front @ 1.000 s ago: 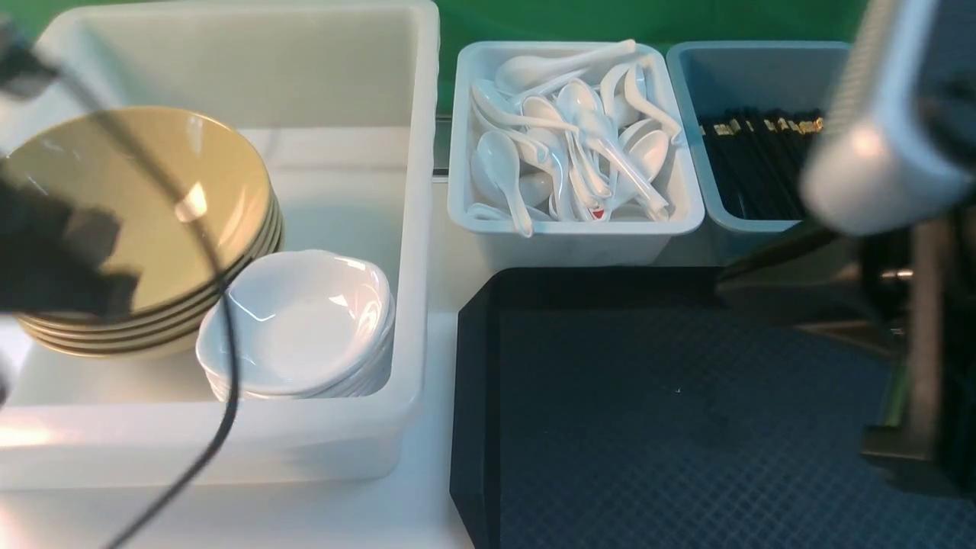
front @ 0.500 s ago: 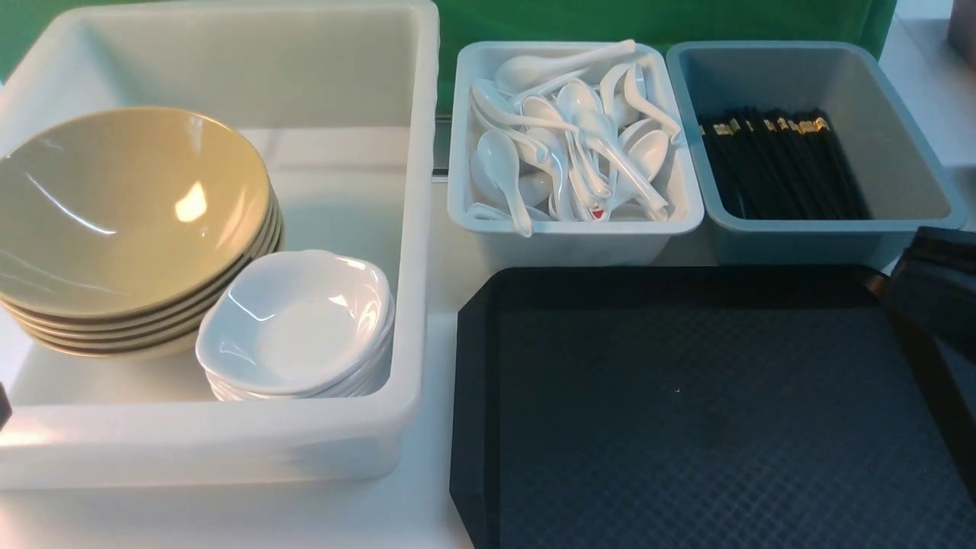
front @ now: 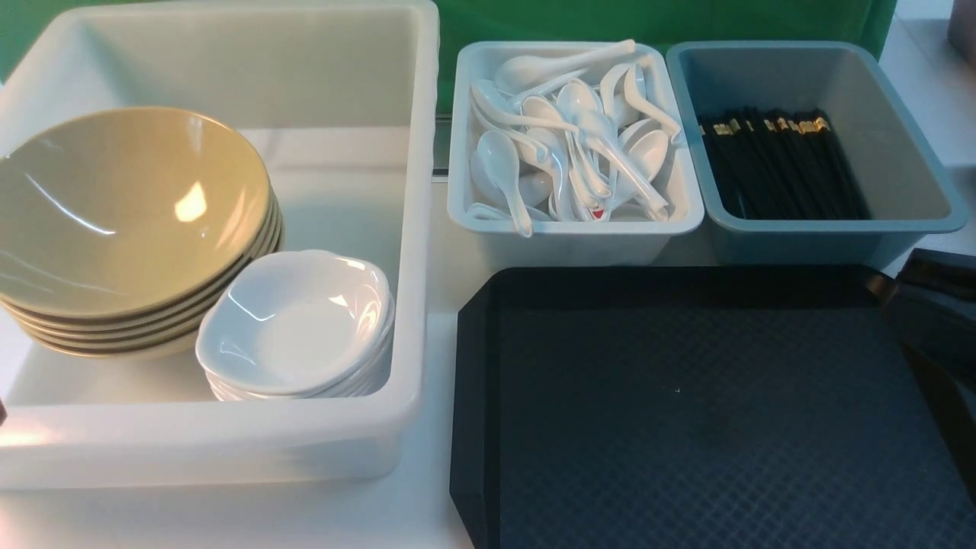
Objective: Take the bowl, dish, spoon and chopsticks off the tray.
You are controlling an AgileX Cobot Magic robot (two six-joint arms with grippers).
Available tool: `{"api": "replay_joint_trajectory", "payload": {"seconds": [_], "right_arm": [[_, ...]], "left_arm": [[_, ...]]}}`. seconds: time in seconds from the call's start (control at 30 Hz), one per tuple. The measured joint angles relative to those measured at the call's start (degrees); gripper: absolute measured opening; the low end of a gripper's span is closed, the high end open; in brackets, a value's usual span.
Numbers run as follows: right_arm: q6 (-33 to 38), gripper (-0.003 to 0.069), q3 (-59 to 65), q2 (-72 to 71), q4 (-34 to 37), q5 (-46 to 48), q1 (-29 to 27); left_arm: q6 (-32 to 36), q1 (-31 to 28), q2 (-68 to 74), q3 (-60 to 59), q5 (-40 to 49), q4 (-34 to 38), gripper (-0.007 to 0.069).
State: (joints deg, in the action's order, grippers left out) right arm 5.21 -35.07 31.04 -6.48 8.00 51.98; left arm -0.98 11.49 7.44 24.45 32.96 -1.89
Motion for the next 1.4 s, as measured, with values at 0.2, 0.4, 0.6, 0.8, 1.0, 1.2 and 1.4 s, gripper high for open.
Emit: {"api": "replay_joint_trajectory", "payload": {"seconds": [0.2,0.4,0.6,0.8,1.0,1.2,1.4], "right_arm": [[0.0,0.0115,0.0,0.0,0.0,0.0,0.0],[0.2,0.0107,1.0,-0.8,-0.1,-0.2,-0.2],[-0.3,0.0033,9.3,-6.9,-0.2,-3.9,-11.4],[-5.7,0.0033,20.0,-13.6,-0.4,-7.2,-30.4],[-12.0,0.0033,31.1,-25.3,-3.1,-3.4,-47.3],[-19.0,0.0033,36.6,-31.4,-5.8,3.1,-52.6],[-20.0,0.0033,36.7,-31.7,-5.9,10.6,-52.7]], "left_arm": [[-0.1,0.0,0.0,-0.1,-0.2,0.0,-0.0011],[-0.1,0.0,0.0,-0.1,-0.1,0.0,-0.0011],[-0.1,0.0,0.0,-0.1,-0.1,0.0,-0.0011],[-0.1,0.0,0.0,-0.1,-0.1,0.1,-0.0011],[-0.1,0.0,0.0,-0.1,-0.1,0.1,-0.0011],[-0.1,0.0,0.0,-0.1,-0.1,0.1,-0.0011],[-0.1,0.0,0.0,-0.1,-0.1,0.2,-0.0011]]}}
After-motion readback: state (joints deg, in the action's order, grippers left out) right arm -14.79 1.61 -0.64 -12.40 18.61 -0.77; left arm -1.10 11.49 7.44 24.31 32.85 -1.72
